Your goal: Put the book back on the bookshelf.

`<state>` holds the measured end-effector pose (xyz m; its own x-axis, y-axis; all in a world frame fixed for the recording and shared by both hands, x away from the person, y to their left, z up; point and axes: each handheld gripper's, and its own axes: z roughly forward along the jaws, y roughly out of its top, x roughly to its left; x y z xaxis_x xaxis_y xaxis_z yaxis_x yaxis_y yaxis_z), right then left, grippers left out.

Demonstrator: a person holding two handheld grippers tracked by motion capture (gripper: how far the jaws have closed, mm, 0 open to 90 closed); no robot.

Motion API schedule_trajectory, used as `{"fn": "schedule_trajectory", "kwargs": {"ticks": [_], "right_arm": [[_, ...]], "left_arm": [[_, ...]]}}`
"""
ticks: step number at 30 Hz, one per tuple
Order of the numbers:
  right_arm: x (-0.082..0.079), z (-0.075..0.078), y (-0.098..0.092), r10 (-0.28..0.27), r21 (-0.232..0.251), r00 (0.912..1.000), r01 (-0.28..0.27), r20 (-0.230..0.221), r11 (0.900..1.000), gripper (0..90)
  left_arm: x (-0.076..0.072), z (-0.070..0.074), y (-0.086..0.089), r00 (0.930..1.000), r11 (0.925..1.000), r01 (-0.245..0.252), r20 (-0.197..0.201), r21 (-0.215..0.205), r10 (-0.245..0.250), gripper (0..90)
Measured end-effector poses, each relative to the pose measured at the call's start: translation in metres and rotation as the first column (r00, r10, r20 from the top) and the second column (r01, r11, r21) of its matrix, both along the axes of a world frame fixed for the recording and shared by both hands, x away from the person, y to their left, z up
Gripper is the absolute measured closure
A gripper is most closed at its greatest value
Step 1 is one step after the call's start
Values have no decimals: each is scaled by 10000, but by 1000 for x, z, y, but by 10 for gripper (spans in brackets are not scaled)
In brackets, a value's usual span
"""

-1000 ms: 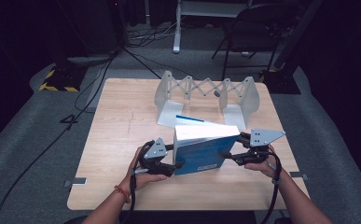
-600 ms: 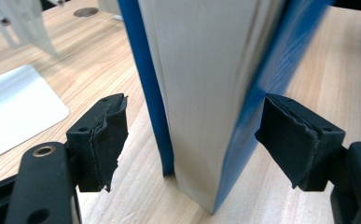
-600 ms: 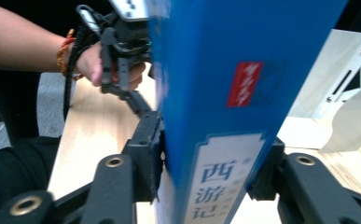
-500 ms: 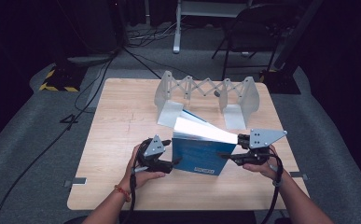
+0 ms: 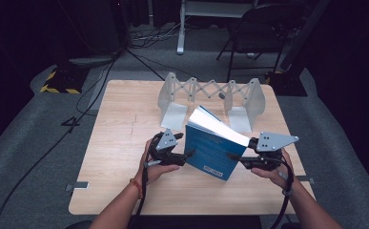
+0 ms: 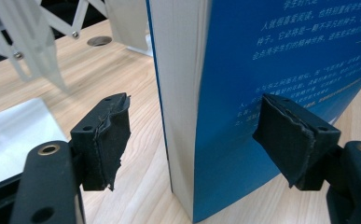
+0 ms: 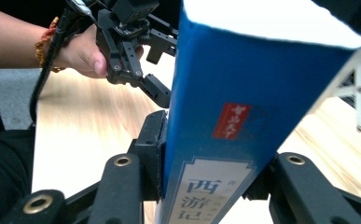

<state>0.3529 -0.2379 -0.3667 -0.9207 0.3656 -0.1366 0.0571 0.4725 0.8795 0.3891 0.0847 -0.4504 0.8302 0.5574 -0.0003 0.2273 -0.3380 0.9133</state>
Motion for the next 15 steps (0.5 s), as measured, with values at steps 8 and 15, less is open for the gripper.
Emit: {"fn": "schedule_trajectory", "kwargs": {"ticks": [8,15], "right_arm": [[4,19,-7,-575,-370,9978,562,-332,9977,574],[14,37,3,-555,-1140,9936,441,-982,9925,562]], "left_arm": [[6,2,-16,9996,9996,283,37,-75,-283,286],[1,0,-10,9999,9996,102,54,250,-103,347]]}}
